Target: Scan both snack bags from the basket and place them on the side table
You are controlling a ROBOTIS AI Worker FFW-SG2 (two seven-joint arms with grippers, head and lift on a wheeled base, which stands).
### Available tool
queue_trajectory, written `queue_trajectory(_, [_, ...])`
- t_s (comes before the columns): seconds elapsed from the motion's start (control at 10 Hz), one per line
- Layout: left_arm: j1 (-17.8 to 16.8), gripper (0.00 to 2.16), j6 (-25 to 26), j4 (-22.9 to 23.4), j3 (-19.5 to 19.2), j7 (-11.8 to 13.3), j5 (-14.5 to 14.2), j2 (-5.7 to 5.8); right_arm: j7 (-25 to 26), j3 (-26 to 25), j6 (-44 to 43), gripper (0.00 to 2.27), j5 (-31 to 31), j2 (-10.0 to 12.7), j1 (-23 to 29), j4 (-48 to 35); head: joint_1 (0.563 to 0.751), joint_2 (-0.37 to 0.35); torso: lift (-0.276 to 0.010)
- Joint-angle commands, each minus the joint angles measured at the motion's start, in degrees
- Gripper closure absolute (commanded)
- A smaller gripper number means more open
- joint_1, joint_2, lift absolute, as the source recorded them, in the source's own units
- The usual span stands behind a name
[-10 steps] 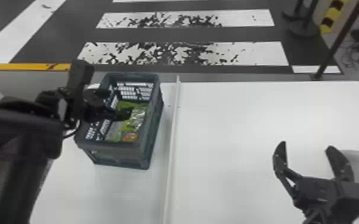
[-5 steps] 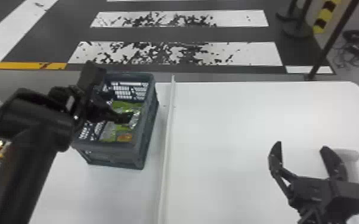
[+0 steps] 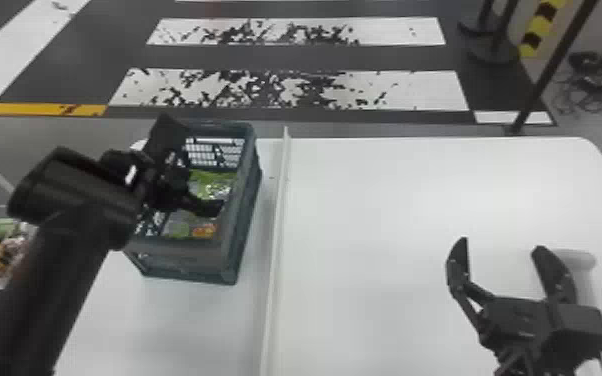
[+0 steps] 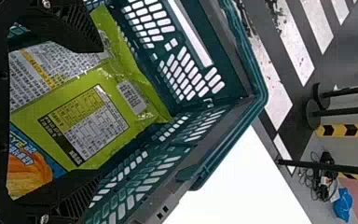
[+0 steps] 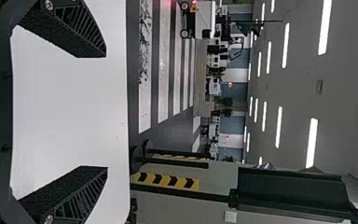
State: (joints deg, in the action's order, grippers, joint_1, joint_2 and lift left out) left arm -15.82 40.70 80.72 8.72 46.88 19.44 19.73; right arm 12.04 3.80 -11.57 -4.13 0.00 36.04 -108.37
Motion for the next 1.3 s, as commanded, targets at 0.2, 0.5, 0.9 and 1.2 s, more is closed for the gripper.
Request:
queue_trajectory(0.2, [-2.3,0.07,-1.4,-5.8,3.4,0.0,3.9,-1.09,-0.1,-0.1,-0.1,0.07,0.1,0.1,0.0,0.2,0.695,0.058,-0.075])
queue_trajectory(0.5, [-3.8,0.08,-1.9,-9.5,5.7,0.0,5.9,-1.97,-0.2,-1.0,-1.1,0.07,1.0,0.1,0.4,0.5,0.695,0.044,-0.075])
queue_trajectory(0.9, [-3.1,1.82,-4.7,-9.4,5.0,0.8,7.9,-2.24,-0.3,-1.0,-1.1,0.07,1.1,0.1,0.5,0.6,0.695,0.031,-0.075])
queue_trajectory(1.2, [-0.4,2.14,-5.2,-5.7,-1.0,-2.3,2.6,-2.24,-0.3,-1.3,-1.1,0.07,1.6,0.1,0.7,0.7,0.695,0.044,-0.075])
